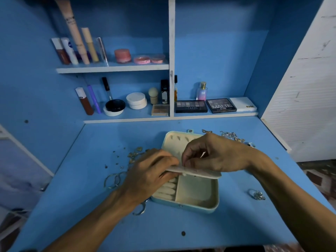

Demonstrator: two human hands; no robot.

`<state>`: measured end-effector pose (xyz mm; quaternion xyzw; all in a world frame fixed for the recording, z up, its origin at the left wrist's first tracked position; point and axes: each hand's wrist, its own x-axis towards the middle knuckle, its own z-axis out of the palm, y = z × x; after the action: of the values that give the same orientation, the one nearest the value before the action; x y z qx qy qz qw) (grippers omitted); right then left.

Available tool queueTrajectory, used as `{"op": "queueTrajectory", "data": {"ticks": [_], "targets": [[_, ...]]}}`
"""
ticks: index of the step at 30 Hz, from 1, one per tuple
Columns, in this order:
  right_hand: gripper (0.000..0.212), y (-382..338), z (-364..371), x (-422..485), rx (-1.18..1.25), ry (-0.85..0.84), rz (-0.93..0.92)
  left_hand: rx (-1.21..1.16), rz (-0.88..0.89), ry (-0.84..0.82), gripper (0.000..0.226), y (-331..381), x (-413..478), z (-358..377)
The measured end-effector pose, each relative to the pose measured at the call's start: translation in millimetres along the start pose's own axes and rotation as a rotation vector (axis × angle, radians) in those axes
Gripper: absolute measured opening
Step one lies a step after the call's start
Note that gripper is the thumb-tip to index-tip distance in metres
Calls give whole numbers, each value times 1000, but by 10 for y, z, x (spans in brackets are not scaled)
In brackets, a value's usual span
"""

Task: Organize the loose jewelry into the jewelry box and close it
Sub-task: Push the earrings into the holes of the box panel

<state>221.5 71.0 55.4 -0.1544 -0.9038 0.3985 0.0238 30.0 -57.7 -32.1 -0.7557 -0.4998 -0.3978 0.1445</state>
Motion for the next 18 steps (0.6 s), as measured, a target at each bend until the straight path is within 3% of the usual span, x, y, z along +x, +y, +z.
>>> {"op": "queueTrajectory", "data": {"ticks": [12,18], "targets": [[10,-237,140,-20,-448,71,-70,3,55,68,16,-30,-141,85],[12,-263,187,-32,-519,88,-95,11,63,69,14,-23,-150,82]]}}
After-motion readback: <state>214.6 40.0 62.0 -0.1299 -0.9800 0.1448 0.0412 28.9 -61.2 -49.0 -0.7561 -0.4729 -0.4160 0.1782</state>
